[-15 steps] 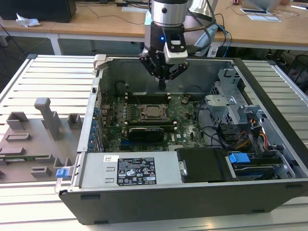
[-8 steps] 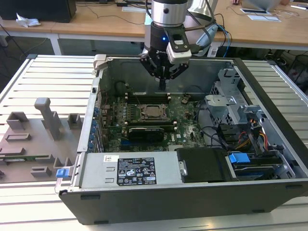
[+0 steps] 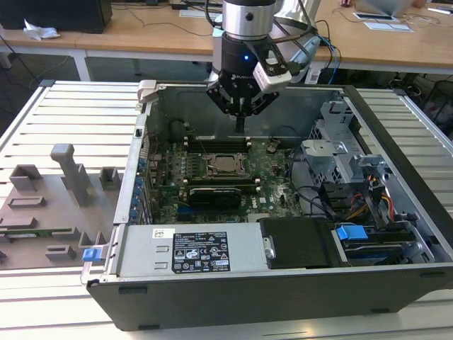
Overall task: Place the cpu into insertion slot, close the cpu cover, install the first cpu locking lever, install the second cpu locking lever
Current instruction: 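Install the first cpu locking lever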
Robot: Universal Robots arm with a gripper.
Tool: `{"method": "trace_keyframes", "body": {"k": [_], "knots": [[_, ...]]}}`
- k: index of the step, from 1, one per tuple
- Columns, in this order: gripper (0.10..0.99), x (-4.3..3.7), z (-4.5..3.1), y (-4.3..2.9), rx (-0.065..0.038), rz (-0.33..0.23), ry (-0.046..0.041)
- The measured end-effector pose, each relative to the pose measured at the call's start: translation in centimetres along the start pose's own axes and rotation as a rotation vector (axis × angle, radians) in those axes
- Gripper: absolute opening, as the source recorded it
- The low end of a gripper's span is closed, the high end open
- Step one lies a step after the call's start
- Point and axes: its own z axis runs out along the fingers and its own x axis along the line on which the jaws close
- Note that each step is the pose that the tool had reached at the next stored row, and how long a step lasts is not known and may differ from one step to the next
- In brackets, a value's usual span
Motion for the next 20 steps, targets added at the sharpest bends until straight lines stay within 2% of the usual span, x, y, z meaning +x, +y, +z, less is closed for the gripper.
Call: {"method": "trace_keyframes", "body": {"k": [14,20], "knots": [[0.106,0.0,0.0,0.0,-0.01,-0.211,-0.0114],[0.106,0.0,0.0,0.0,-0.011,-0.251,-0.0135]]}}
